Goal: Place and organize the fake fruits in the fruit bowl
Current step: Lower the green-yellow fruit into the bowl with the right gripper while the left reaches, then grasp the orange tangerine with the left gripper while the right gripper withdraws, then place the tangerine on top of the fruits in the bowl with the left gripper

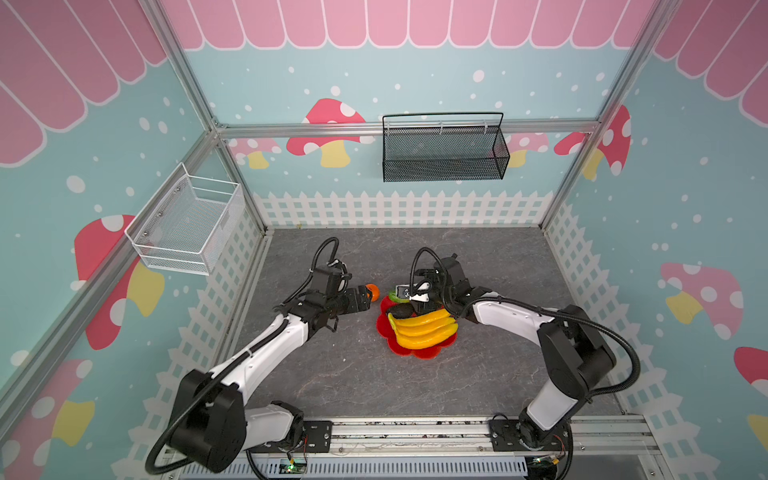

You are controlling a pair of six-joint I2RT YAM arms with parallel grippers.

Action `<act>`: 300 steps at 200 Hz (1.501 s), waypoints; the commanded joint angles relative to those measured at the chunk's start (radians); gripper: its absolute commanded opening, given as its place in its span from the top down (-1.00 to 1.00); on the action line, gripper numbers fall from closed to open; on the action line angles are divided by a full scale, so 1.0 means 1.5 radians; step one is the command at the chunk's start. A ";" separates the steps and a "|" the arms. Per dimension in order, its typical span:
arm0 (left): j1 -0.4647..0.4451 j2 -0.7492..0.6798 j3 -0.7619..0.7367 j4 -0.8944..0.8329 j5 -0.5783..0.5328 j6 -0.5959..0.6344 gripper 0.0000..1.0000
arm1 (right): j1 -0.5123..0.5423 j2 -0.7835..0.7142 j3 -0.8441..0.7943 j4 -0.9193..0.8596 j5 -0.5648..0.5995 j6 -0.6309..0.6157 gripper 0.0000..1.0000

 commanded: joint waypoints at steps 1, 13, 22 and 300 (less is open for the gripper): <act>0.002 0.085 0.051 0.052 -0.034 -0.004 -0.82 | 0.006 -0.068 -0.040 0.028 -0.021 0.030 -0.74; 0.001 0.132 0.073 0.081 -0.040 -0.010 -0.76 | 0.008 -0.104 -0.073 0.042 -0.019 0.057 -0.84; 0.001 0.164 0.093 0.091 -0.048 -0.010 -0.71 | 0.009 -0.134 -0.097 0.059 -0.016 0.089 -0.98; -0.073 0.179 0.121 0.000 -0.157 0.001 0.14 | 0.008 -0.487 -0.471 0.277 -0.024 0.563 -0.96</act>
